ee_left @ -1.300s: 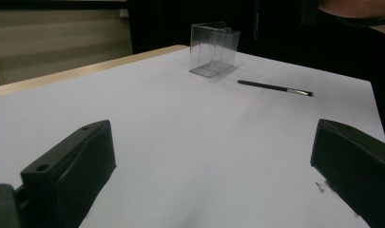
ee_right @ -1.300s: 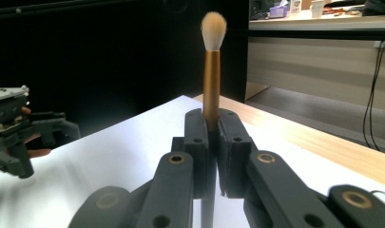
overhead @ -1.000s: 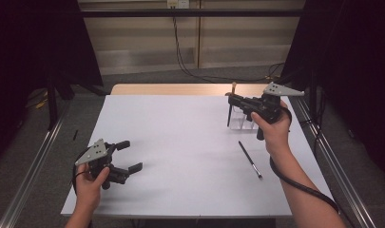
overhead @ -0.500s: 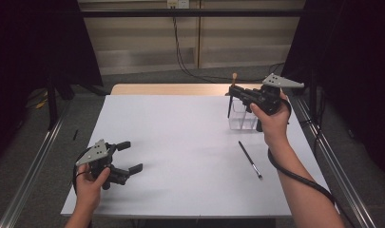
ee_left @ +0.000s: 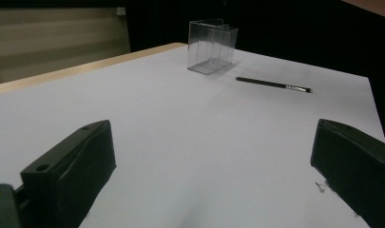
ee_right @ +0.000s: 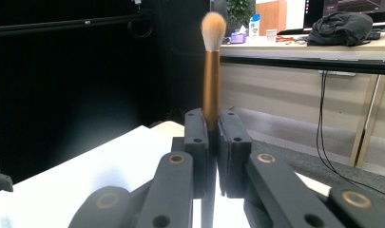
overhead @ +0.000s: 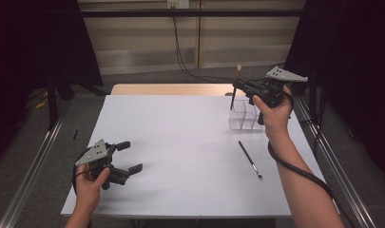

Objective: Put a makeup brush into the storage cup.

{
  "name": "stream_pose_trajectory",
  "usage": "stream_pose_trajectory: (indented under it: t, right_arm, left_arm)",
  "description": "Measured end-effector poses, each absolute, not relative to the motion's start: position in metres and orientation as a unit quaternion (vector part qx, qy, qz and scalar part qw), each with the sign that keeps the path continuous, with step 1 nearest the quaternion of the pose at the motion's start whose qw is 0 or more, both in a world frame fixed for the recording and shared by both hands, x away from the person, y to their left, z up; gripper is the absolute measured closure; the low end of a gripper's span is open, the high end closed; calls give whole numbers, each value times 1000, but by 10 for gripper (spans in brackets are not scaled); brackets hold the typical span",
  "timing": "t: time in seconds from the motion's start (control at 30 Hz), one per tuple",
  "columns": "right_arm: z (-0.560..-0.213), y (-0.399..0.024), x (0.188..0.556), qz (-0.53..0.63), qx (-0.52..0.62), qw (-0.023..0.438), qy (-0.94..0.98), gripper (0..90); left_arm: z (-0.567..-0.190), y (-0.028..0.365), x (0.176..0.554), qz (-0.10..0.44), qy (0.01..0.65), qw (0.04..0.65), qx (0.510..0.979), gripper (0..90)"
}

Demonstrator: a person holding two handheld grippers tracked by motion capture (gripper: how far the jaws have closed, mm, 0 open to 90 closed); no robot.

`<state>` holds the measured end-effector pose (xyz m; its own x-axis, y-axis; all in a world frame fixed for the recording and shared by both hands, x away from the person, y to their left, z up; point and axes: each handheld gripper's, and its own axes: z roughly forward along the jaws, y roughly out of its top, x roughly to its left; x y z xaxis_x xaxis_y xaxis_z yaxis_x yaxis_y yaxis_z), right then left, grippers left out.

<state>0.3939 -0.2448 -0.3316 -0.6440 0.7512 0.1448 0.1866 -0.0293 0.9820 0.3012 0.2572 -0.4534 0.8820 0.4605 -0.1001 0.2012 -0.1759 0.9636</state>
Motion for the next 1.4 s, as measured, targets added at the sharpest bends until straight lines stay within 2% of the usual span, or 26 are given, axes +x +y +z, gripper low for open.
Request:
stream_pose_trajectory:
  t: [0.53, 1.4]
  right_arm:
    - [-333, -245, 404, 612, 367, 247, 655, 840]
    - [-356, -261, 418, 589, 399, 272, 649, 839]
  left_arm:
    - [-453, 257, 301, 107, 215, 605, 759, 9]
    - [-455, 256, 301, 104, 215, 603, 761, 10]
